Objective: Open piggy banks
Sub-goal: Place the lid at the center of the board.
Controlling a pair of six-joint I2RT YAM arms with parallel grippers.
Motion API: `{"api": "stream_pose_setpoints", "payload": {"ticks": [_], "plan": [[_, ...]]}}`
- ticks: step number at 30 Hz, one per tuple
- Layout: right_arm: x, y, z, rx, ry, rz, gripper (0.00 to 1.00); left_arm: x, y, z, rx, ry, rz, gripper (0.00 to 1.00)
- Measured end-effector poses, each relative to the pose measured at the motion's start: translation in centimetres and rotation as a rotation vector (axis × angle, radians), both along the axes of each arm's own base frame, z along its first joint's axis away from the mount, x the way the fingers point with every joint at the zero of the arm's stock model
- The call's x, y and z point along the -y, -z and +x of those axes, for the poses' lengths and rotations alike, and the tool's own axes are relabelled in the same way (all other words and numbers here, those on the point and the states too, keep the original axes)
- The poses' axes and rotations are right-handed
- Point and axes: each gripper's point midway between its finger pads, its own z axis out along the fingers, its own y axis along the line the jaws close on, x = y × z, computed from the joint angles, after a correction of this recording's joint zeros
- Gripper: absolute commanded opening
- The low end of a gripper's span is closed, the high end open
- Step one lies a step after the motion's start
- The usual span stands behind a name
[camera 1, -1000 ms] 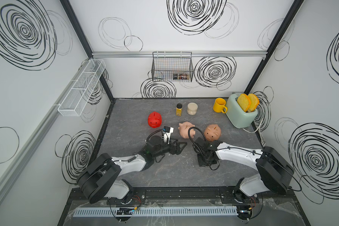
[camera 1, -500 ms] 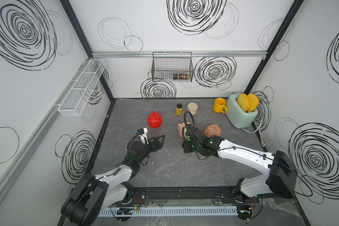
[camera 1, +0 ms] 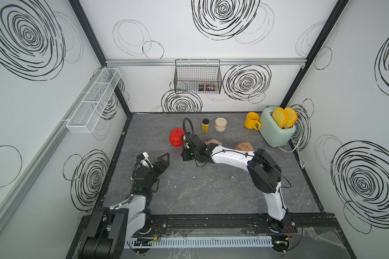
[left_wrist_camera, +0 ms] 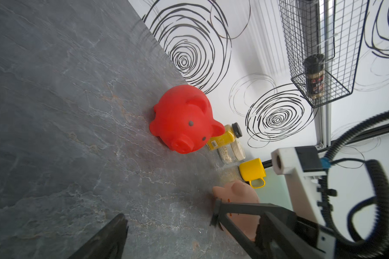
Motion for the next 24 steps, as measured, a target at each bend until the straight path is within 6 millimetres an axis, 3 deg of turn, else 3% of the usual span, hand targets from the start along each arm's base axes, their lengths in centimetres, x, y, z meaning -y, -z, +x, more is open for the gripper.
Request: {"api": "stream_pose_setpoints", "payload": {"ticks": [11,24], "plan": [[-1.4,2.7,4.4,-0.034,0.04,0.056,0.0,-0.3,-0.1,0.0,0.004,-0.003,-0.024,0.96],[-3.4,2.9,4.2,-0.043,0.001,0.086,0.0,-0.2,0.5,-0.1,-0.017,0.005,-0.029,0.96]]}}
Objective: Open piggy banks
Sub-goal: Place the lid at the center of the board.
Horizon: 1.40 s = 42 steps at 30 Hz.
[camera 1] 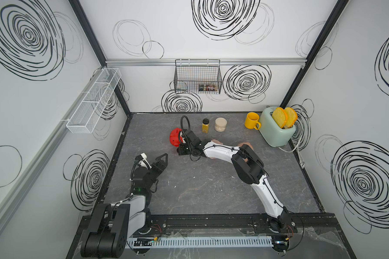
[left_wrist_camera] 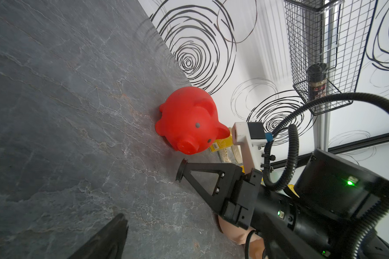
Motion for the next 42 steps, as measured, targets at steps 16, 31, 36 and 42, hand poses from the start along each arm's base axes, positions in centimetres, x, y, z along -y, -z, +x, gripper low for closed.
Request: {"api": "stream_pose_setpoints", "payload": {"ticks": [16,31,36,42], "plan": [[-1.1,0.4,-0.7,-0.006,-0.032,0.005,0.09,0.1,0.4,0.0,-0.013,0.006,-0.004,0.96],[-1.2,0.4,-0.8,-0.006,-0.037,0.006,0.18,0.2,0.2,0.0,-0.005,0.012,-0.008,0.96],[-1.2,0.4,-0.9,-0.005,-0.038,0.005,0.18,0.3,0.2,0.0,-0.005,0.013,-0.008,0.96],[0.1,-1.7,-1.6,0.015,-0.04,-0.001,0.18,1.1,-1.1,-0.1,0.036,0.037,0.022,0.96]]}}
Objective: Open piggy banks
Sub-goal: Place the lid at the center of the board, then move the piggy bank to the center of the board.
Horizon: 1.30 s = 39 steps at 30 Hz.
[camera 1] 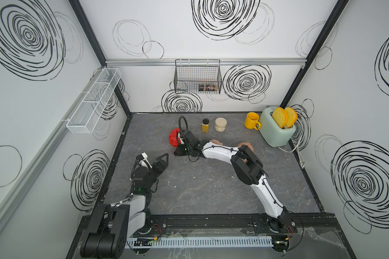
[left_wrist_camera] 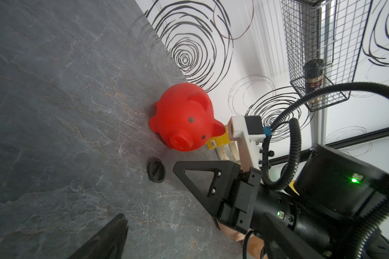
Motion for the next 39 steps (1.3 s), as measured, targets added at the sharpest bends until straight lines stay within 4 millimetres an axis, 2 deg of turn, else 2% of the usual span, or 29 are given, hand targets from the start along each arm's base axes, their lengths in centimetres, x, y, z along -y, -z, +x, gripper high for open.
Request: {"api": "stream_pose_setpoints", "payload": {"ticks": [3,7,10,12,16,19,20,24,27,30,37,39], "plan": [[2.7,-3.8,-1.1,0.038,0.015,0.013,0.18,1.2,-1.4,0.0,0.046,0.032,0.036,0.96],[6.7,-9.8,-2.2,0.121,0.047,0.07,0.18,4.5,-3.1,0.2,0.094,0.124,0.1,0.96],[11.2,-12.1,-1.7,0.163,0.113,0.09,0.19,7.6,-4.3,0.2,0.129,0.214,0.151,0.96],[14.7,-11.9,-0.8,0.172,0.17,0.072,0.19,9.5,-4.7,0.3,0.144,0.27,0.177,0.96],[21.4,-8.7,0.9,0.143,0.288,-0.002,0.21,12.8,-4.1,0.7,0.133,0.378,0.216,0.96],[24.4,-6.7,1.7,0.111,0.343,-0.043,0.24,14.7,-2.5,0.9,0.092,0.459,0.23,0.96],[24.9,-6.4,1.8,0.108,0.352,-0.05,0.26,15.2,-2.0,1.0,0.079,0.481,0.232,0.96],[25.9,-6.6,2.7,0.125,0.369,-0.051,0.44,17.4,-0.5,0.9,0.043,0.576,0.233,0.96],[26.4,-6.8,3.2,0.136,0.378,-0.047,0.62,18.5,-0.5,0.8,0.045,0.62,0.231,0.96],[26.4,-6.3,3.7,0.133,0.373,-0.045,0.75,19.3,-0.6,0.8,0.051,0.646,0.233,0.96],[25.2,-3.6,5.2,0.081,0.334,-0.067,0.96,20.2,-0.5,1.2,0.049,0.668,0.245,0.96],[24.8,-3.3,5.4,0.071,0.317,-0.065,0.99,20.2,0.0,1.3,0.032,0.672,0.248,0.96]]}}
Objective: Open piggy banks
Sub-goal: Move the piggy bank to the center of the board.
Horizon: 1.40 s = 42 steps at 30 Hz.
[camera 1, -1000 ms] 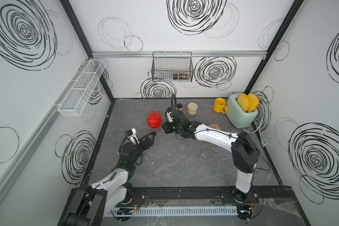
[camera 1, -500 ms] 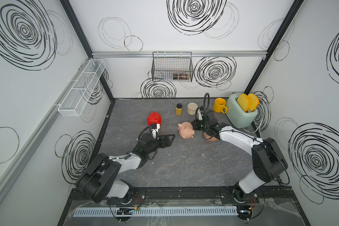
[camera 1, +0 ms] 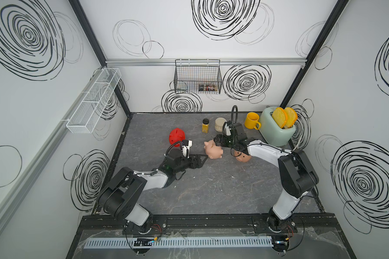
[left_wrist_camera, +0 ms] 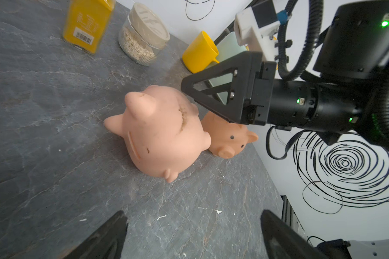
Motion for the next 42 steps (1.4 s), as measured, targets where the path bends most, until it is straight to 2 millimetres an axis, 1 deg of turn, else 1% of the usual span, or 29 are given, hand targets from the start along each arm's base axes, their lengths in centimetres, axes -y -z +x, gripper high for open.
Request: {"api": "stream_pose_setpoints", "payload": {"ticks": [4,7,8,12,15,20,23,27,31,35,37,38,42], "plan": [[-0.8,0.3,0.6,-0.011,-0.021,0.012,1.0,0.0,1.0,-0.1,-0.031,0.004,0.015,0.96],[-1.1,0.3,1.0,-0.014,-0.028,0.02,0.99,0.0,1.4,-0.2,-0.044,0.005,0.022,0.96],[-1.2,0.3,1.0,-0.015,-0.032,0.022,0.98,0.0,1.4,-0.2,-0.044,0.005,0.022,0.96],[-1.5,1.0,0.9,-0.037,-0.043,0.028,0.87,0.0,1.5,-0.2,-0.048,0.005,0.025,0.96],[-1.8,1.4,0.8,-0.049,-0.053,0.043,0.82,-0.2,1.5,-0.1,-0.049,0.001,0.025,0.96],[-2.2,1.3,0.3,-0.043,-0.057,0.061,0.79,-0.9,1.5,0.5,-0.052,-0.025,0.021,0.96],[-2.2,1.1,-0.6,-0.035,-0.056,0.065,0.76,-1.5,1.5,0.9,-0.056,-0.044,0.018,0.96],[-2.1,1.0,-2.7,-0.044,-0.056,0.071,0.75,-1.7,1.5,1.1,-0.061,-0.054,0.014,0.96],[-2.4,1.0,-4.8,-0.058,-0.053,0.086,0.74,-1.7,1.5,1.1,-0.067,-0.056,0.01,0.96],[-3.4,0.7,-7.1,-0.066,-0.054,0.099,0.74,-1.9,1.8,0.8,-0.079,-0.058,0.009,0.96],[-4.3,0.3,-8.3,-0.066,-0.06,0.107,0.73,-2.0,1.9,0.6,-0.085,-0.058,0.009,0.96],[-4.5,0.1,-8.6,-0.067,-0.058,0.114,0.73,-2.0,1.8,0.4,-0.087,-0.056,0.009,0.96],[-5.5,-0.7,-10.1,-0.072,-0.051,0.146,0.73,-2.0,0.8,-0.7,-0.084,-0.047,0.007,0.96]]}}
